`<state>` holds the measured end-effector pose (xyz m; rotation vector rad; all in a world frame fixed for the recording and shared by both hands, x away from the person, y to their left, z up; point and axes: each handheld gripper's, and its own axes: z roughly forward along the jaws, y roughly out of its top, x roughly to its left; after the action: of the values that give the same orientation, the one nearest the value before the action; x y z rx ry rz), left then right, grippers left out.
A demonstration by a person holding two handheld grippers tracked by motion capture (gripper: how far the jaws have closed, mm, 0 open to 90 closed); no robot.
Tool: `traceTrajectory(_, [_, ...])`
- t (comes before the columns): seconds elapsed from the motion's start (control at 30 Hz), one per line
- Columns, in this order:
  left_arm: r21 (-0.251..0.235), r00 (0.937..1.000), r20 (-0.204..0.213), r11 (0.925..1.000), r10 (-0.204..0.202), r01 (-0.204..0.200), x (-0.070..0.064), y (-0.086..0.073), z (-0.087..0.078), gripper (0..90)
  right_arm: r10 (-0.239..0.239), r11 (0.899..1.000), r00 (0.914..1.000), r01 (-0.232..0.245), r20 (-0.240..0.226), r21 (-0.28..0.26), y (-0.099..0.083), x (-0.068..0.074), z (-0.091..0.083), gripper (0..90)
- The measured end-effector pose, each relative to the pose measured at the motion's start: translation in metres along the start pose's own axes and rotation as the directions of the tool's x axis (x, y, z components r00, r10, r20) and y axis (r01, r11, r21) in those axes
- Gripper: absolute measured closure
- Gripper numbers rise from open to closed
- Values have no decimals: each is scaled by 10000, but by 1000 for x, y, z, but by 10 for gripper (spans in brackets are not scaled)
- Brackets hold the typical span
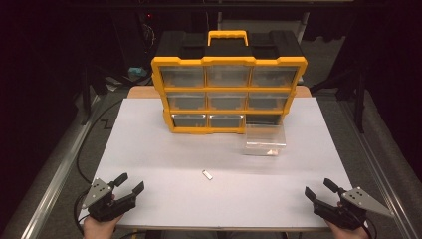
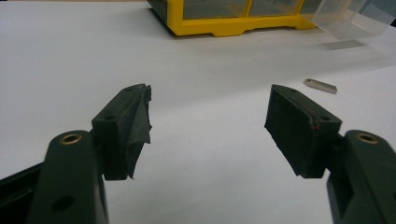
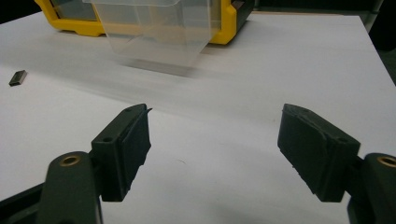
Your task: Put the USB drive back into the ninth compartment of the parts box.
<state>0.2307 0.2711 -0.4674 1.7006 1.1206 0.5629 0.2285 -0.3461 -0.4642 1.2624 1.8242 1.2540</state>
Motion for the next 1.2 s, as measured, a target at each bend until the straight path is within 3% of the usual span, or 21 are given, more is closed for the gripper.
traceTrajectory(0.4, [-79, 10000, -34, 10000, 9, -9, -1, 0, -1, 321, 57, 9999, 10000, -57, -38, -99, 1, 0, 0, 258])
traceTrajectory(0.8, [-23, 10000, 7, 10000, 6, -6, -1, 0, 0, 321, 397, 9989, 9991, -402, -177, -253, 2, -2, 0, 245])
traceTrajectory(1.2, [-35, 10000, 1, 10000, 6, -6, -1, 0, 1, 322, 157, 9990, 9986, -178, -499, -415, 7, 5, 6, 269])
